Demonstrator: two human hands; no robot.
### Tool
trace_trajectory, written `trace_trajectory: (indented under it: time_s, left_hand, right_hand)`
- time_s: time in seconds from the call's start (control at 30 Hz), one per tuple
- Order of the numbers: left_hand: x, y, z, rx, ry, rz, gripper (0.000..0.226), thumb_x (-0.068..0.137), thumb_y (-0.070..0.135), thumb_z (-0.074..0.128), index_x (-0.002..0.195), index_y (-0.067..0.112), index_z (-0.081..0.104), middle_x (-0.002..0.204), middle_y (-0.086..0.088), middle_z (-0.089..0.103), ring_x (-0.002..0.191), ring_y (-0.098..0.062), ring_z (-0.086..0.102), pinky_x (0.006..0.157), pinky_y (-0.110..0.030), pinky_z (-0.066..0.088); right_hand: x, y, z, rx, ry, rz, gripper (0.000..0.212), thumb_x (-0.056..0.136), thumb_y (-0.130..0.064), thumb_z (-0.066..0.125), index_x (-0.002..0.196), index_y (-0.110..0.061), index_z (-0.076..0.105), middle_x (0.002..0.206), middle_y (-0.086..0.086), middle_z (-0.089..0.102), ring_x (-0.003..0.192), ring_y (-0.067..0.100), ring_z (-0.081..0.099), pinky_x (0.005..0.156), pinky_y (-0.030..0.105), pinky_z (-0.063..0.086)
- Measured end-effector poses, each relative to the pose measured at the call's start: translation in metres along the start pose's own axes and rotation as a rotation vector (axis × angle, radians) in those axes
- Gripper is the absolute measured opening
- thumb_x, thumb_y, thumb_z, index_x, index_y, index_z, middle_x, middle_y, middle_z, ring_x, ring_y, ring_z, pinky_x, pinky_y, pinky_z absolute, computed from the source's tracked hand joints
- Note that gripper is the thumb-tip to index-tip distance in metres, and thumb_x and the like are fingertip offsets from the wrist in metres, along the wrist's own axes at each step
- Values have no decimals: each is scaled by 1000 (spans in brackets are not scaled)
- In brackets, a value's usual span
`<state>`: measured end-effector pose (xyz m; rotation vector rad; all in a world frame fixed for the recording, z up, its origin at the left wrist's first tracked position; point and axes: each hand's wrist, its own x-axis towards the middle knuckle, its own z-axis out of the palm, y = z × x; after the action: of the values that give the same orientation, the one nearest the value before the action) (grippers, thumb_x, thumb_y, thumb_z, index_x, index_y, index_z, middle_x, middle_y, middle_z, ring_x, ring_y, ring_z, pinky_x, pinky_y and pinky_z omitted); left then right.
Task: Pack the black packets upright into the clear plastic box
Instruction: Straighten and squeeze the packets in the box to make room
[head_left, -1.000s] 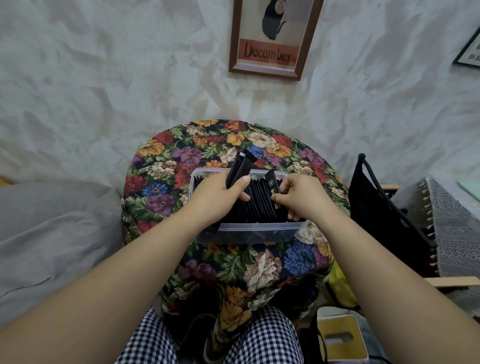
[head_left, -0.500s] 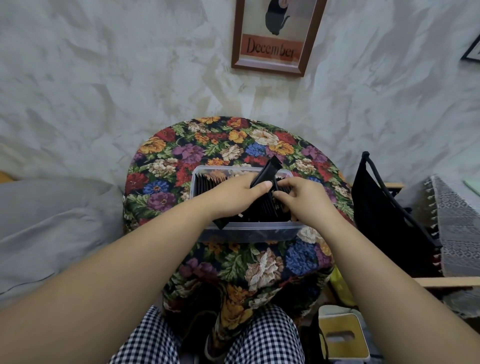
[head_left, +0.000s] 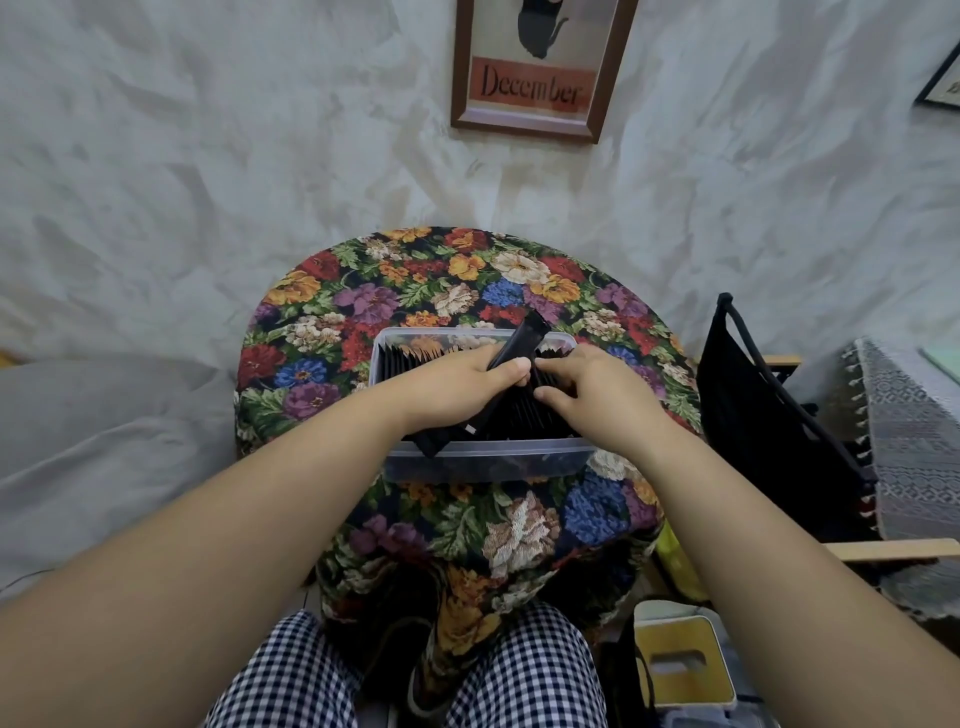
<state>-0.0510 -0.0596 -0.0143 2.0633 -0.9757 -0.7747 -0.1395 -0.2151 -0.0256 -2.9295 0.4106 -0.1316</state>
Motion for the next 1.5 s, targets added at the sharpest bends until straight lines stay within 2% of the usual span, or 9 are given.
trace_trajectory:
  time_s: [0.13,0.37,0.63,0.83,1.17,1.3,1.37,1.43,1.5]
  left_hand:
    - [1,-1,-1,-20,6,-3,44,99,49,31,132,25,47,126,3,60,116,-17,55,103,-40,42]
    - [-1,-6,-5,-69,53,26,43,98,49,33,136,32,43,126,13,59,120,-7,50,105,-32,37]
    - [-2,-9,-4,-78,54,18,42,98,48,33,136,31,43,126,12,60,119,-6,51,105,-30,37]
    - [-7,-8,-6,-156,120,19,42,97,49,33,133,30,44,120,13,63,111,-4,55,92,-25,41]
    - [-9,-13,-7,-179,146,42,44,97,49,34,133,27,45,120,9,64,116,-4,54,98,-28,42]
    - [-17,-15,-14,-258,259,63,38,98,46,35,121,22,53,112,9,68,101,5,60,79,-8,44]
    - [-22,-17,-18,-372,301,63,34,98,42,38,114,18,56,104,3,71,90,-4,68,84,-18,50]
    - [-28,-15,-21,-487,342,58,29,98,38,41,105,14,55,90,-2,71,73,-15,69,75,-33,56]
    - [-34,-13,-23,-561,415,62,24,98,36,44,98,14,54,77,-4,65,58,-15,61,59,-32,55]
  right_hand:
    - [-4,4,6,-94,-74,-134,47,101,-36,38,145,-20,39,155,-2,26,140,25,20,114,34,18]
    - [-12,9,10,1,-219,-187,57,102,-39,24,152,-16,8,160,-5,-2,146,11,-9,113,25,-13]
    - [-17,9,17,-132,-234,-271,106,66,-78,-21,151,-16,-7,146,-11,-24,138,2,-23,116,31,-16]
    - [-20,4,11,-125,-294,-254,87,80,-65,3,152,-17,-8,154,-7,-21,140,3,-20,116,27,-13]
    - [-22,3,17,-155,-263,-302,96,72,-73,-8,151,-17,-11,147,-8,-29,137,4,-26,116,29,-14]
    - [-23,2,16,-115,-274,-286,94,74,-73,-4,152,-19,-6,151,-10,-24,139,3,-23,117,29,-12]
    - [-24,-7,8,23,-236,-262,85,82,-69,8,153,-21,5,155,-13,-12,143,3,-14,120,31,-4]
    - [-23,-22,1,224,-116,-204,61,94,-55,32,147,-24,33,154,-12,24,142,5,19,117,29,19]
    - [-20,-42,-2,469,-11,-124,28,92,-41,56,116,-29,61,119,-9,61,108,5,55,93,25,44]
